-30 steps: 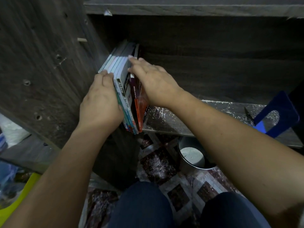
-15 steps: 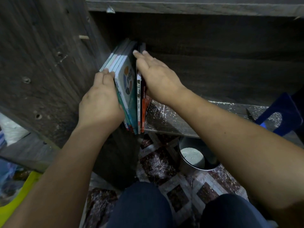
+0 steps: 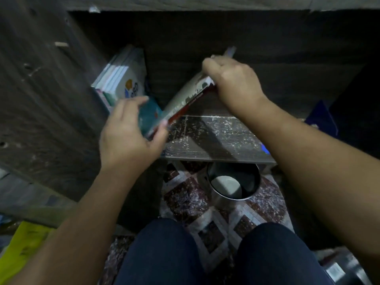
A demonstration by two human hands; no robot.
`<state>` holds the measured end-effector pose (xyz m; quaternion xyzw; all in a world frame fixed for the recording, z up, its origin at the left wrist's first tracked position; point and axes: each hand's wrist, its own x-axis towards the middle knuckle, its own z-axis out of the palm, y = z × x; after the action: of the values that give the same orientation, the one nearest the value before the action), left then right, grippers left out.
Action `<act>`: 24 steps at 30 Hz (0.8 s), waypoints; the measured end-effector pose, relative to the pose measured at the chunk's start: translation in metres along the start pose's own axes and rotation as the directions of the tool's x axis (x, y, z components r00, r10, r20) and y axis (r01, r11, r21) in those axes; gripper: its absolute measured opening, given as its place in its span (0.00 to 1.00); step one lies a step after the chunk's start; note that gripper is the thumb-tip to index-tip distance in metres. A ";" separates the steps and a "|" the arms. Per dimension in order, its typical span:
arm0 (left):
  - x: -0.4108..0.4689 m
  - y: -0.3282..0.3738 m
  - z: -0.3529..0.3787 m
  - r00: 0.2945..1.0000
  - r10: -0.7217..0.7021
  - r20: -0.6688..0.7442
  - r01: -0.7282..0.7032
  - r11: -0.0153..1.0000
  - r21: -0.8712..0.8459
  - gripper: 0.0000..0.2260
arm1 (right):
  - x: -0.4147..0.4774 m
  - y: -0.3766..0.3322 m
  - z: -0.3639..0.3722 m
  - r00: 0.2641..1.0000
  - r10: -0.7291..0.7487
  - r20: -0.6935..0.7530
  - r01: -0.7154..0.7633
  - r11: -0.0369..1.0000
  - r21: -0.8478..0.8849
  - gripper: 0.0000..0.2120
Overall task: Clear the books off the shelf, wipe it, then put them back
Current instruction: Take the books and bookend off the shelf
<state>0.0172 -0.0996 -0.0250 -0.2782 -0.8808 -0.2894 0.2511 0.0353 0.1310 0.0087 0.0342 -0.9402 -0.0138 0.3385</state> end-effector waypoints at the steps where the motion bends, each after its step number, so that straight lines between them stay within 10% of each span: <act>1: 0.000 0.009 0.006 0.996 -0.005 0.094 0.004 1.000 0.011 0.27 | -0.007 0.004 -0.013 0.997 0.061 -0.037 -0.060 0.998 0.030 0.05; 8: 0.027 0.057 0.020 0.963 0.151 0.222 -0.173 0.981 0.085 0.15 | -0.087 0.021 -0.088 0.886 0.463 -0.011 -0.441 0.852 0.282 0.12; 11: 0.025 0.091 0.029 0.902 0.280 0.329 -0.321 0.944 0.077 0.10 | -0.128 0.027 -0.113 0.788 0.613 0.063 -0.615 0.776 0.141 0.15; 17: -0.003 0.182 0.047 0.679 0.564 0.470 -0.618 0.784 -0.049 0.09 | -0.199 0.018 -0.140 0.798 0.588 0.133 -0.531 0.789 -0.309 0.10; 24: -0.067 0.290 0.065 0.361 0.732 0.578 -0.798 0.563 -0.214 0.08 | -0.289 0.036 -0.184 0.492 0.783 0.380 -0.695 0.617 -0.370 0.13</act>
<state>0.2309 0.1157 -0.0037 -0.7185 -0.6917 0.0134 0.0719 0.3723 0.1880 -0.0313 -0.4066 -0.9110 0.0457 0.0524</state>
